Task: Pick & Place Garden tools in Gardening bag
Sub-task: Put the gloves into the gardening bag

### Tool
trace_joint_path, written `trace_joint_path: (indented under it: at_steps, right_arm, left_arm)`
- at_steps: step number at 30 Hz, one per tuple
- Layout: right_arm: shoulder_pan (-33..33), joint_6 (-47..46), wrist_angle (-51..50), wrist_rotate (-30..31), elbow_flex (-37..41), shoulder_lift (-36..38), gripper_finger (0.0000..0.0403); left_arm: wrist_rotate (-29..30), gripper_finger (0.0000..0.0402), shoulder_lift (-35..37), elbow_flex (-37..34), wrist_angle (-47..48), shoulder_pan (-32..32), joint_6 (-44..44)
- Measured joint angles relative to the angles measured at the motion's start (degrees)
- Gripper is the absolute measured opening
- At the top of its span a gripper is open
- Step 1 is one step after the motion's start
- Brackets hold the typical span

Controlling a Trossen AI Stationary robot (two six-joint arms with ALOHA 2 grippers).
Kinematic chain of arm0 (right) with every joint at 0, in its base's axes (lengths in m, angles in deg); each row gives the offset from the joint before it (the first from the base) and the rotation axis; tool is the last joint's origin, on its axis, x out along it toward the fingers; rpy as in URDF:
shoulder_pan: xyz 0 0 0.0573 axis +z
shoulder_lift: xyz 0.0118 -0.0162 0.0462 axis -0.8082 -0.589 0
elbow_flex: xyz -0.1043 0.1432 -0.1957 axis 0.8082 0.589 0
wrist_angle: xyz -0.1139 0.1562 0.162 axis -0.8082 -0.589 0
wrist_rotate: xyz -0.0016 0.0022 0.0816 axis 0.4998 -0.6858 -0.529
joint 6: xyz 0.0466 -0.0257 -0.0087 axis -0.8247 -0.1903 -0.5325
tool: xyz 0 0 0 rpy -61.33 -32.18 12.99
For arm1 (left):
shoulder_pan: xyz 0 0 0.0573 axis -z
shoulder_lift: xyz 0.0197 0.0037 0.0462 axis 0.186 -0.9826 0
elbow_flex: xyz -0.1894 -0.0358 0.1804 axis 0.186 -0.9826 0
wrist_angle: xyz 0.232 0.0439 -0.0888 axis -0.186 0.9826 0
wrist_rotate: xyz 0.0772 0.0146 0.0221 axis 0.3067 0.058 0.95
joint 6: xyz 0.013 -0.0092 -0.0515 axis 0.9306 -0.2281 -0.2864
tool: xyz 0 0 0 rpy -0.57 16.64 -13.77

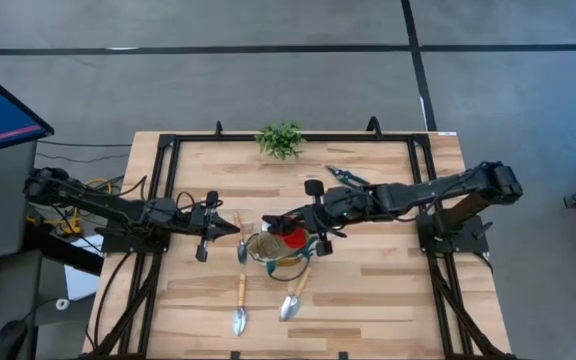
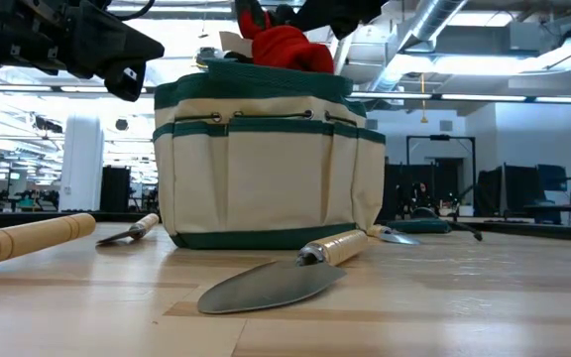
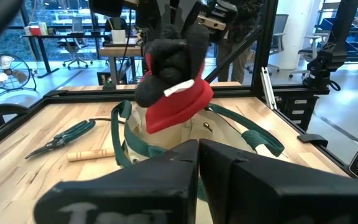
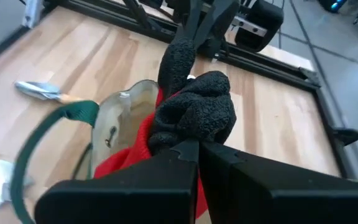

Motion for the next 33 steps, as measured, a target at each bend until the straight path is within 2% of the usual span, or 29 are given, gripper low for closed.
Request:
trace_joint_path:
  at_steps: [7,15,23,33]
  right_arm:
    - [-0.4,1.4,0.4,-0.4,0.7,0.0,0.0]
    - [-0.9,-2.9,0.2,-0.7,3.7,0.0,0.0]
    - [-1.6,-3.3,0.1,-6.1,3.7,0.0,0.0]
    - [-1.6,-4.5,-0.3,-6.3,3.7,0.0,0.0013]
  left_arm:
    - [0.0,0.0002,0.0,0.0,0.0,0.0,0.0]
    - [-0.1,0.0002,0.0,0.0,0.0,0.0,0.0]
    - [-0.1,0.0002,0.0,0.0,0.0,0.0,0.0]
    - [-0.3,0.0002,0.0,0.0,0.0,0.0,0.0]
